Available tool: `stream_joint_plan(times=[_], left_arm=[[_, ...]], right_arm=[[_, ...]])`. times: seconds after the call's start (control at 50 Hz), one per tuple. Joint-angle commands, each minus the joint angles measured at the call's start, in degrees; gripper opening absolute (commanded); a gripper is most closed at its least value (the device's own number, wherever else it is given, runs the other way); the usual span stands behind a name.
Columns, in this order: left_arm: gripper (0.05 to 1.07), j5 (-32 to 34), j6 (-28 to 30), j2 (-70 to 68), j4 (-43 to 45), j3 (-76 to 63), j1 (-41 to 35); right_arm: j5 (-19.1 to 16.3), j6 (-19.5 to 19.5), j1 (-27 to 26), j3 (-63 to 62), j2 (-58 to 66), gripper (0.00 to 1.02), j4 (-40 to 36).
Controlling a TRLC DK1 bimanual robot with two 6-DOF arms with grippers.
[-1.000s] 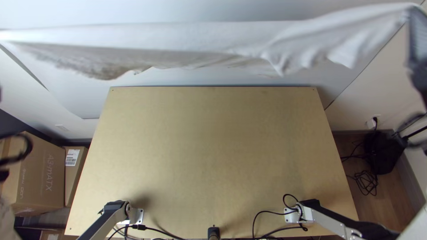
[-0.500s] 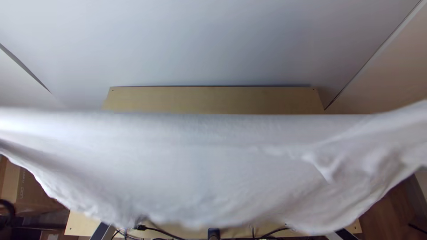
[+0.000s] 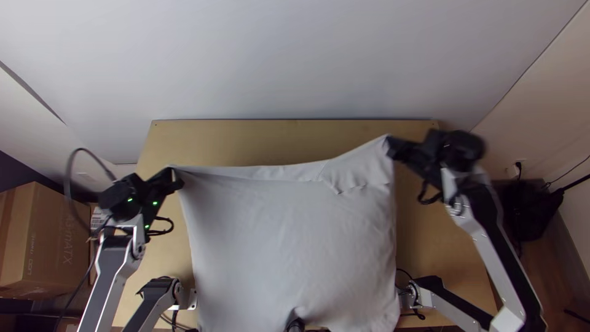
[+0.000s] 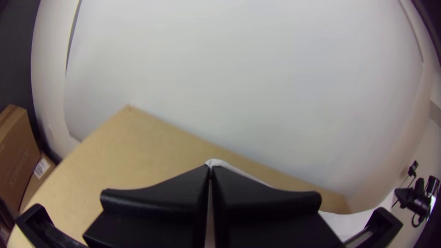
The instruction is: Fold the t-shirt
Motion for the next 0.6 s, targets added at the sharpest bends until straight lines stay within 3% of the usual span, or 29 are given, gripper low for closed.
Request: stream_joint_plan(times=[0.0,0.22,0.58], left_arm=[[0.08,0.0,-0.7,8.5,9.0,-2.5,-0.2],[0.08,0.2,0.0,33.1,20.6,5.0,-0.5],[0.08,1.6,1.4,59.1,21.3,27.9,1.6]], right_arm=[[-0.5,1.9,0.1,-6.7,4.8,0.02,9.0],[-2.8,1.9,-4.0,0.2,26.4,0.02,14.3],[-3.1,1.3,-6.9,24.7,49.7,0.02,10.9]])
